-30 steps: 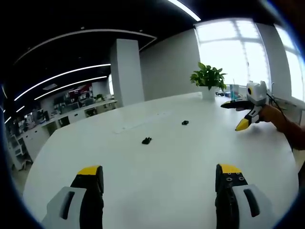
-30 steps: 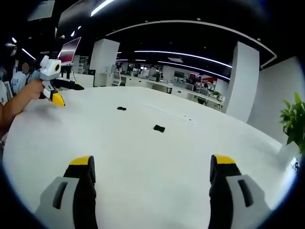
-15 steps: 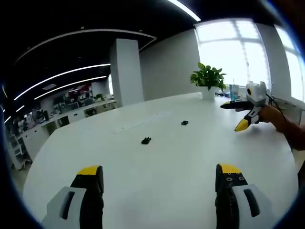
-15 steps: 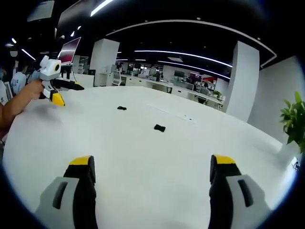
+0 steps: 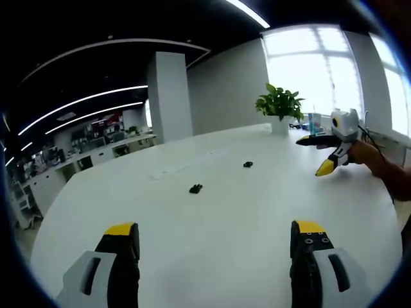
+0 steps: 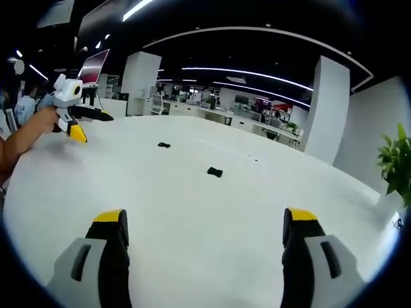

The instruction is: Snap the two parts of the plastic buckle together until the buckle closes and remains connected.

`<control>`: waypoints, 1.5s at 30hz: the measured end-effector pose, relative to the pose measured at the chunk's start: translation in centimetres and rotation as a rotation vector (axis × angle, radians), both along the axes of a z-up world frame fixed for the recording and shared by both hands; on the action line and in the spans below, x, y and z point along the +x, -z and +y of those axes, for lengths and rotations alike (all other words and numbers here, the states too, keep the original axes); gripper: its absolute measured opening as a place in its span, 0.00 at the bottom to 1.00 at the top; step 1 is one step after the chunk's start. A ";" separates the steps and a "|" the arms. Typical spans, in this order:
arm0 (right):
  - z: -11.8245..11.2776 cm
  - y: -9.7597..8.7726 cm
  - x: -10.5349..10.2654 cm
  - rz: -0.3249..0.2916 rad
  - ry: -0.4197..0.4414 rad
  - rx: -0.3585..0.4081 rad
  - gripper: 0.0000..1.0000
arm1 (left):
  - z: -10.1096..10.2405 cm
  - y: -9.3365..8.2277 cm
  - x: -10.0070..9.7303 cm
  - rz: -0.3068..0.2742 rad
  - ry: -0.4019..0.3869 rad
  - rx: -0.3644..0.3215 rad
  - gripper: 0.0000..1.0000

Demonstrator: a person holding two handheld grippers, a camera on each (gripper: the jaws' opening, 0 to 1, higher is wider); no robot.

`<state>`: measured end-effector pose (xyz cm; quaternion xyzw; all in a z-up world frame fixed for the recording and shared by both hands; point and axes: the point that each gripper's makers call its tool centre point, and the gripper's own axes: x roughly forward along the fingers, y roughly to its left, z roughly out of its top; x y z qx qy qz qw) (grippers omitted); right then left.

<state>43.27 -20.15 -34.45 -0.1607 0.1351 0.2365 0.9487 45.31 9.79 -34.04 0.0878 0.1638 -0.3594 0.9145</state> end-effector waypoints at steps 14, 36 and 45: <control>0.1 -0.1 -0.1 -0.005 -0.003 -0.002 1.00 | 0.0 0.0 0.0 -0.001 -0.001 -0.001 1.00; 1.1 1.0 1.0 0.057 -0.017 0.051 1.00 | -0.3 1.2 2.3 0.017 -0.070 -0.051 1.00; 2.4 0.1 2.3 0.053 -0.022 0.068 1.00 | -1.1 0.0 3.8 0.003 -0.090 -0.073 1.00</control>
